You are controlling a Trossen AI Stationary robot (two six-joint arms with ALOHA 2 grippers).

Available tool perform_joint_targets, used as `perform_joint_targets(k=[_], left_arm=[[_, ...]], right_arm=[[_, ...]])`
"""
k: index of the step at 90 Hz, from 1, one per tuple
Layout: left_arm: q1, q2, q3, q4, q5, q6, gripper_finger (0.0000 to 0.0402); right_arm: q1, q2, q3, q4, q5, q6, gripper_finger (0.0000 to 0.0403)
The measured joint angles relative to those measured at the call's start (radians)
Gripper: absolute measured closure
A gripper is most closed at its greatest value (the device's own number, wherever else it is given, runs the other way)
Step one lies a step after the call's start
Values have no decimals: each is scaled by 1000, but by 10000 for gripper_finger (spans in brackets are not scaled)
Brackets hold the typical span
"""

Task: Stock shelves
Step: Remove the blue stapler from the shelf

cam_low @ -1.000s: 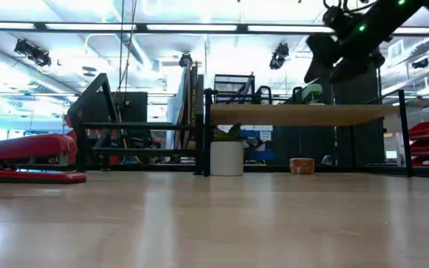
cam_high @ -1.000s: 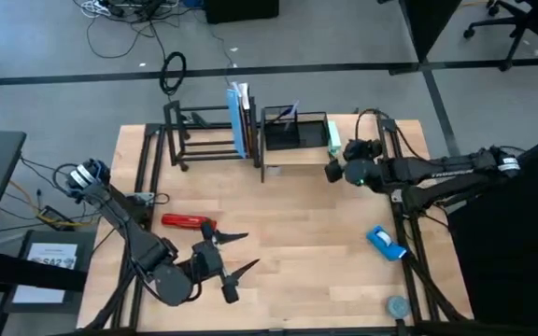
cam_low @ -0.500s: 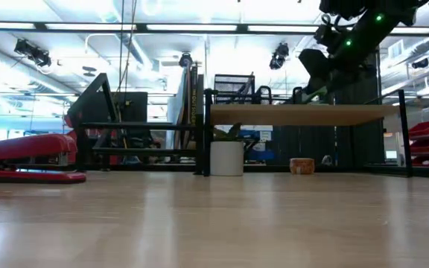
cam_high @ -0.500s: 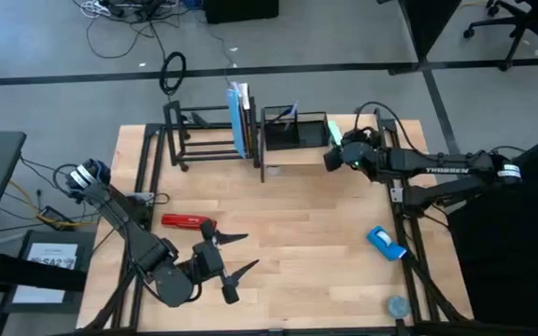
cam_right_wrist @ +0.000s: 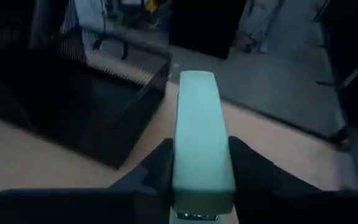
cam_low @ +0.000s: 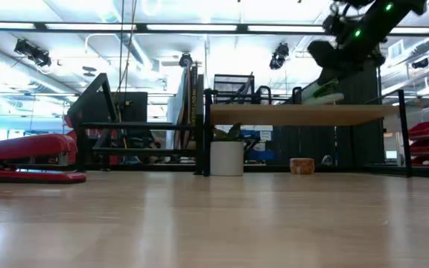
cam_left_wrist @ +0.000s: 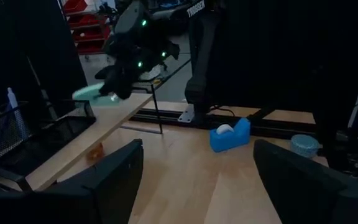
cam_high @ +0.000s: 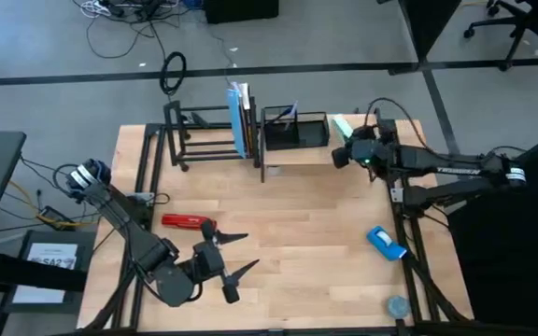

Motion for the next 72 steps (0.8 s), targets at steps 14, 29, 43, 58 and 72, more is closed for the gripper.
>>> perform_joint_targets(k=[14, 29, 43, 58, 72], left_arm=[[0, 0, 0, -6, 0, 4, 117], [0, 0, 0, -17, 0, 5, 117], [0, 0, 0, 6, -25, 24, 117], [-26, -1, 0, 269, -120, 280, 117], [-56, -3, 0, 550, -126, 594, 117]], right_arm=[[111, -73, 90, -61, 35, -34, 316], [322, -91, 176, -59, 36, -100, 316], [522, -19, 200, 144, -42, -160, 316], [574, 190, 199, 379, -206, -179, 316], [535, 461, 199, 700, -466, -196, 316]])
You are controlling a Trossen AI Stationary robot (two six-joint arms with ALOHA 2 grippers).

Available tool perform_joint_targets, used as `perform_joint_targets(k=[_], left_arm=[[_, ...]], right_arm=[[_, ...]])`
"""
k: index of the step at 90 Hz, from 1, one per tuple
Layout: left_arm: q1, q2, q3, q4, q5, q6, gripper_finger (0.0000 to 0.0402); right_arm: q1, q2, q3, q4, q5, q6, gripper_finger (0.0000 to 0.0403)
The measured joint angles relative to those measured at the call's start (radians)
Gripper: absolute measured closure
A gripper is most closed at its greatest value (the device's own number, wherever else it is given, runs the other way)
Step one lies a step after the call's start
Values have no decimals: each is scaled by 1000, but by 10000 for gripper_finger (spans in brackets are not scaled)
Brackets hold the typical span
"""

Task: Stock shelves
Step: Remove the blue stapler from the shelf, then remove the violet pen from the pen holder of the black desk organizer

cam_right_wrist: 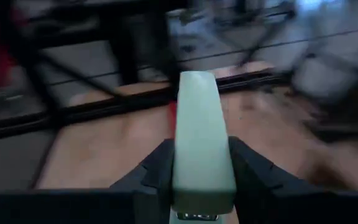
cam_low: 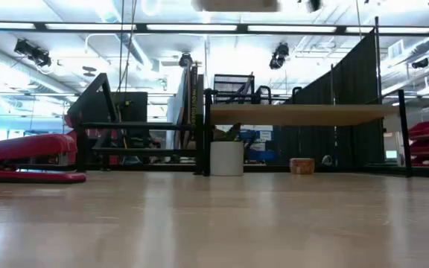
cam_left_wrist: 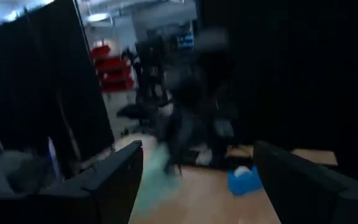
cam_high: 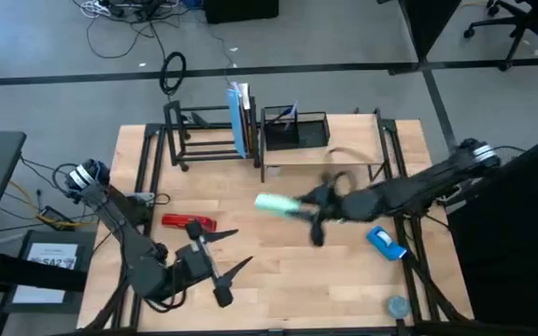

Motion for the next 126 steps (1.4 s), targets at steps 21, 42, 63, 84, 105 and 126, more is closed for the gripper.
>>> perform_joint_targets(k=[21, 42, 63, 84, 105, 126], left_arm=[[-23, 0, 0, 91, -88, 87, 117], [-32, 0, 0, 92, -141, 68, 117], [-46, 0, 0, 88, -141, 38, 117], [-50, 0, 0, 84, -143, 35, 117], [-50, 0, 0, 76, -147, 34, 117], [-50, 0, 0, 76, -149, 34, 117]], right_arm=[[-58, 435, 223, 237, -255, -34, 316], [-87, 815, 618, 194, -400, -100, 316], [-128, 1092, 917, 143, -387, -142, 316], [-178, 1270, 1119, 120, -383, -143, 316], [-212, 1303, 1148, 129, -259, -142, 229], [-206, 1258, 1148, 6, -309, -115, 185]])
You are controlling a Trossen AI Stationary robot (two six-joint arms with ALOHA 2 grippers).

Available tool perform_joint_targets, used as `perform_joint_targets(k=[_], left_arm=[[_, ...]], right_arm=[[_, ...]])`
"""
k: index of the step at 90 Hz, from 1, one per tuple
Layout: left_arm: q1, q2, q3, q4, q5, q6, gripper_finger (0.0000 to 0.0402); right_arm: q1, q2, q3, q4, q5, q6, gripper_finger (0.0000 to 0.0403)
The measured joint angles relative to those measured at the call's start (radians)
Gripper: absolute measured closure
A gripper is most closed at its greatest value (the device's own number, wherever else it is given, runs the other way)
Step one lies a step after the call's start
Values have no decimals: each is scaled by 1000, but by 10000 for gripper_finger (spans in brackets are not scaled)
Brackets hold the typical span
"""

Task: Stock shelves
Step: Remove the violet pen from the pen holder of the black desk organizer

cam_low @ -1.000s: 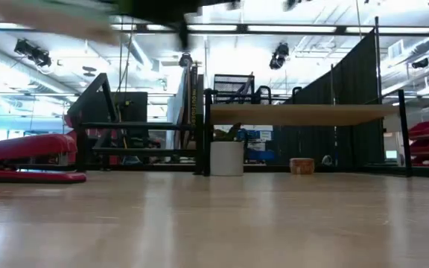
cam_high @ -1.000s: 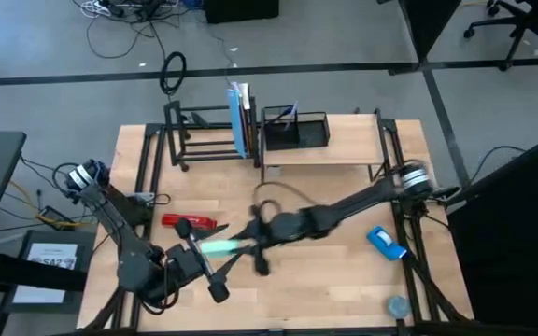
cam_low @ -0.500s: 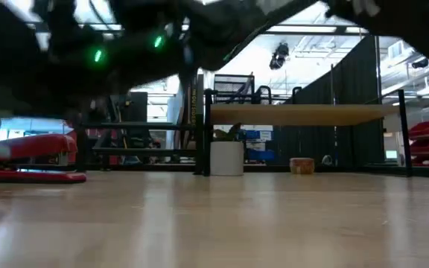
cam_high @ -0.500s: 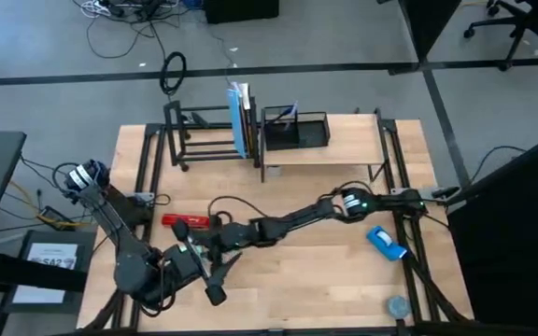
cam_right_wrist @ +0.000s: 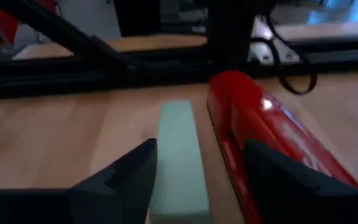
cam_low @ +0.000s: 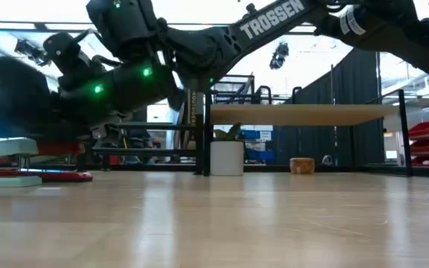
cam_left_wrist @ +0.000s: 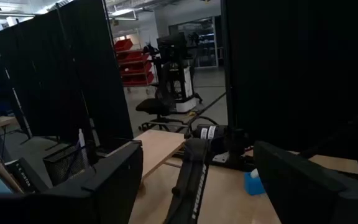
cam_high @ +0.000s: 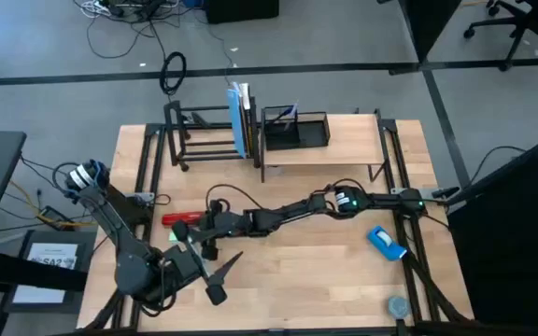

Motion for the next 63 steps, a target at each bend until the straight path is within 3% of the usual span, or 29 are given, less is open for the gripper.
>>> perform_joint_targets(k=[18, 40, 51, 63], left_arm=[[-8, 0, 0, 4, -3, -6, 117], [-22, 0, 0, 0, -5, -6, 117], [-22, 0, 0, -17, -5, -5, 117], [-22, 0, 0, -31, -5, -5, 117]], right_arm=[[85, -107, 2, -328, -39, -130, 189], [239, -193, -18, -962, 237, -289, 205], [291, -239, -126, -1183, 286, -229, 214], [325, -386, -341, -1245, 321, -124, 224]])
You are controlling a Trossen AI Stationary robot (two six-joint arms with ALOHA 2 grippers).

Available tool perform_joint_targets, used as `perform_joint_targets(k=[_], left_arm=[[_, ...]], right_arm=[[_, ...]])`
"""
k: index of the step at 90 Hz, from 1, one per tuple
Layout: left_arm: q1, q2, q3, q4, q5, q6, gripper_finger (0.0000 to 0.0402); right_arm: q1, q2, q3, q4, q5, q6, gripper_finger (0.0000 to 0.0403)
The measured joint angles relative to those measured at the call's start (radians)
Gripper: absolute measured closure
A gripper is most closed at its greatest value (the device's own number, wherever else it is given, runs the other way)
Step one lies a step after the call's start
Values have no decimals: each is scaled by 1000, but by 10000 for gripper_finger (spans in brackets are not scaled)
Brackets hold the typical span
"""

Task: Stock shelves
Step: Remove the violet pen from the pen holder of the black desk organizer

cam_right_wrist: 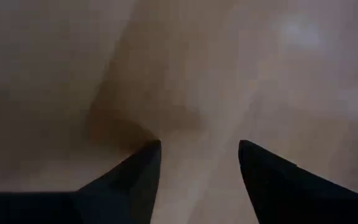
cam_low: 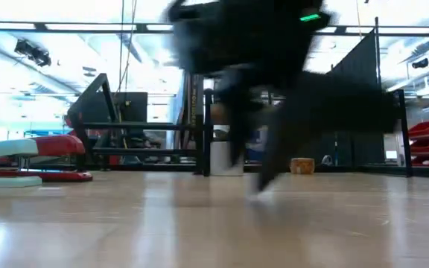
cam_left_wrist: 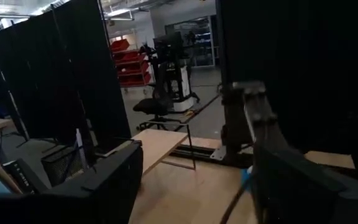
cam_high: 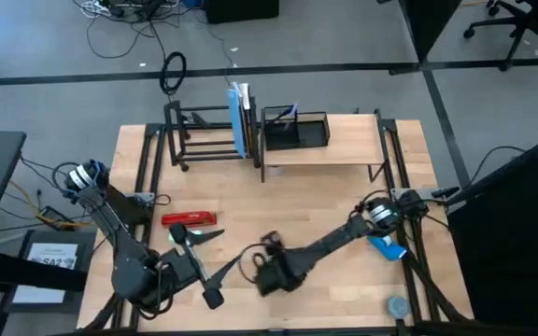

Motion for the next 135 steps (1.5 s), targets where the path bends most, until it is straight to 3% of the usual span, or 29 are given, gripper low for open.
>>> perform_joint_targets(k=[22, 38, 49, 58, 70, 87, 101, 112, 135], left_arm=[[5, 0, 0, -81, 1, -62, 117], [26, 0, 0, -149, 9, -122, 117], [42, 0, 0, -163, 15, -134, 117], [54, 0, 0, -196, 16, -168, 117], [70, 0, 0, -222, 37, -197, 117], [94, 0, 0, -254, 76, -250, 117], [101, 0, 0, -281, 84, -291, 117], [101, 0, 0, -281, 84, -309, 117], [101, 0, 0, -282, 84, -328, 117]], right_arm=[[31, -459, -448, 7, 214, 334, 237], [-4, -828, -612, 58, 318, 527, 235], [-54, -1047, -674, 207, 388, 519, 231], [-127, -1197, -713, 381, 402, 406, 224], [-314, -1323, -782, 643, 212, 204, 198], [-674, -1304, -855, 931, -127, 147, 140], [-887, -1141, -862, 1139, -235, 250, 121], [-976, -1004, -862, 1282, -328, 338, 126], [-1039, -871, -862, 1392, -332, 391, 161]])
